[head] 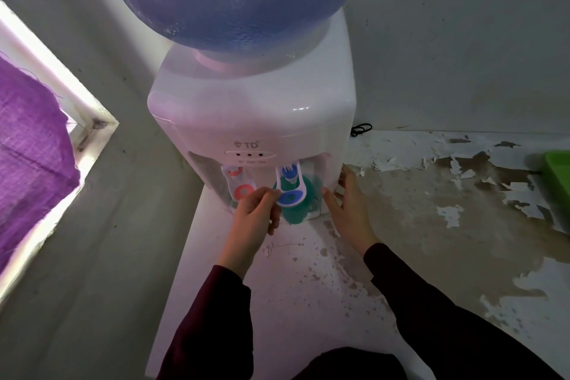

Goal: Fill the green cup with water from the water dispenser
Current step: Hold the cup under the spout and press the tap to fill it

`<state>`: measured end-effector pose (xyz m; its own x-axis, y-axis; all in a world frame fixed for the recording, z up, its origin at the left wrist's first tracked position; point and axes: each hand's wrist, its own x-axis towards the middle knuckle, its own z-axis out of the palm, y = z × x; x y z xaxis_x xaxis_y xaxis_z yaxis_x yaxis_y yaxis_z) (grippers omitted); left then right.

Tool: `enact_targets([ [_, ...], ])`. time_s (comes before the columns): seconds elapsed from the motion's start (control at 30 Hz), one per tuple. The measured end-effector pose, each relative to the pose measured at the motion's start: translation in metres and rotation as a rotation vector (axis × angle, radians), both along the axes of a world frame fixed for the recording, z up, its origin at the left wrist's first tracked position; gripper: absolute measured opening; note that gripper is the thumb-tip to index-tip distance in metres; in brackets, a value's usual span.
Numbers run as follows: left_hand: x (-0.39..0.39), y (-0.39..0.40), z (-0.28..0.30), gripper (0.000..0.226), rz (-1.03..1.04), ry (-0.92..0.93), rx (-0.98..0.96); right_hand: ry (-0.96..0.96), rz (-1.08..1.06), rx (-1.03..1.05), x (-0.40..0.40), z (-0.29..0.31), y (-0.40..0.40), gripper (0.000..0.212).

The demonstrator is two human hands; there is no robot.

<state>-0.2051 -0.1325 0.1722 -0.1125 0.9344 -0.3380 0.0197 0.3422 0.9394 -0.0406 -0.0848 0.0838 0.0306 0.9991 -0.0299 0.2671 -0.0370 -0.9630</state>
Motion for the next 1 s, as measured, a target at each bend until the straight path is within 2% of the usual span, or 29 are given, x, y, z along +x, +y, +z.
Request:
enact_targets([
  [0.27, -0.002, 0.000, 0.000, 0.024, 0.023, -0.052, -0.002, -0.089, -0.088, -0.130, -0.003, -0.031, -0.024, 0.051],
  [0.4, -0.002, 0.000, 0.000, 0.025, 0.030, -0.057, -0.007, -0.089, -0.042, -0.224, -0.017, -0.042, -0.035, 0.040],
  [0.53, -0.003, 0.000, 0.000, 0.025, 0.020, -0.052, -0.014, -0.020, -0.010, -0.175, -0.037, -0.036, -0.034, 0.064],
  [0.67, -0.003, 0.000, 0.000, 0.025, 0.017, -0.050, -0.019, -0.013, -0.005, -0.163, -0.048, -0.036, -0.025, 0.075],
  [1.0, -0.004, -0.002, -0.002, 0.024, 0.002, -0.046, 0.001, 0.041, 0.037, -0.127, -0.048, -0.040, -0.019, 0.068],
])
